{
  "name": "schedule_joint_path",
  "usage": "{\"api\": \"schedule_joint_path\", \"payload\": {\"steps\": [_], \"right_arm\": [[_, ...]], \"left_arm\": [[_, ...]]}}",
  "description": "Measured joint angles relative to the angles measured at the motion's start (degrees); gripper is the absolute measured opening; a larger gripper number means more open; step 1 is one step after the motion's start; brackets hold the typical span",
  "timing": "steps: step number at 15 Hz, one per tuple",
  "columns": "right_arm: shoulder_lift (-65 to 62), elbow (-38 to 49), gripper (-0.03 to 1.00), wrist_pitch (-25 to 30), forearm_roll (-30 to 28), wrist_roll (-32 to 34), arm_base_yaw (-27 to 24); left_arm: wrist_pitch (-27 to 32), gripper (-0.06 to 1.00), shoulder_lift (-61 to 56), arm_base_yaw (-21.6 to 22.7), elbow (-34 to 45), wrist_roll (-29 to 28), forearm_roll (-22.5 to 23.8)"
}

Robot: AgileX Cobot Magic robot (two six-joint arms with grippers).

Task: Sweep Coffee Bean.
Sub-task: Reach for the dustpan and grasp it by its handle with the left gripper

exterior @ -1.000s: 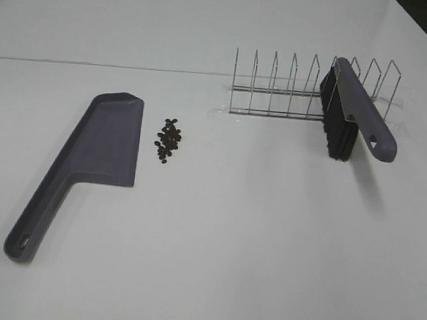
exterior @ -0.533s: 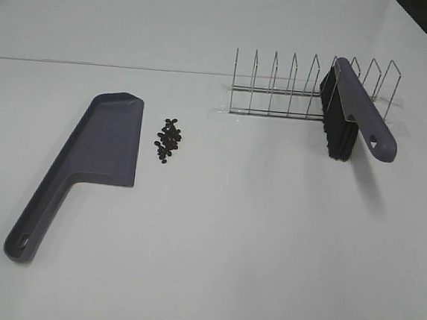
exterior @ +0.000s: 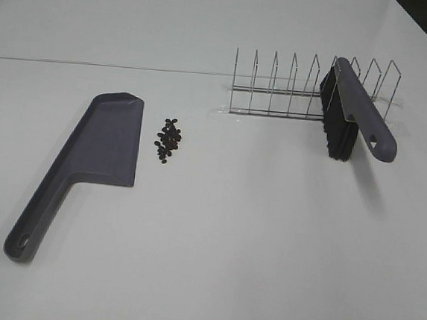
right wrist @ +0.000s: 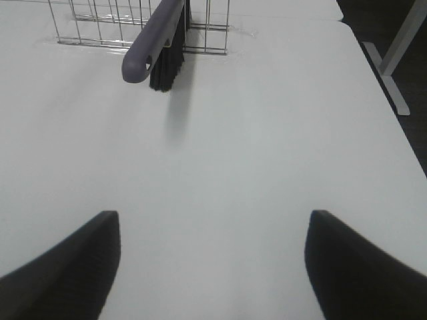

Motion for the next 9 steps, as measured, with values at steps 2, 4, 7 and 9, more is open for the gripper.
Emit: {"api": "schedule_joint_path", "payload": {"steps": [2, 4, 7, 9], "right_arm": [[0.0, 0.0, 0.75, 0.0, 0.0, 0.0, 0.0], [0.0, 0.0, 0.75, 0.0, 0.0, 0.0, 0.0], [0.0, 0.0, 0.75, 0.0, 0.0, 0.0, 0.0], [0.0, 0.0, 0.75, 0.0, 0.0, 0.0, 0.0]], "left_arm": [[0.0, 0.69, 0.0, 0.0, 0.0, 0.0, 0.0], [0.0, 0.69, 0.0, 0.0, 0.0, 0.0, 0.0], [0.0, 0.69, 0.0, 0.0, 0.0, 0.0, 0.0], [0.0, 0.69, 0.0, 0.0, 0.0, 0.0, 0.0]]}}
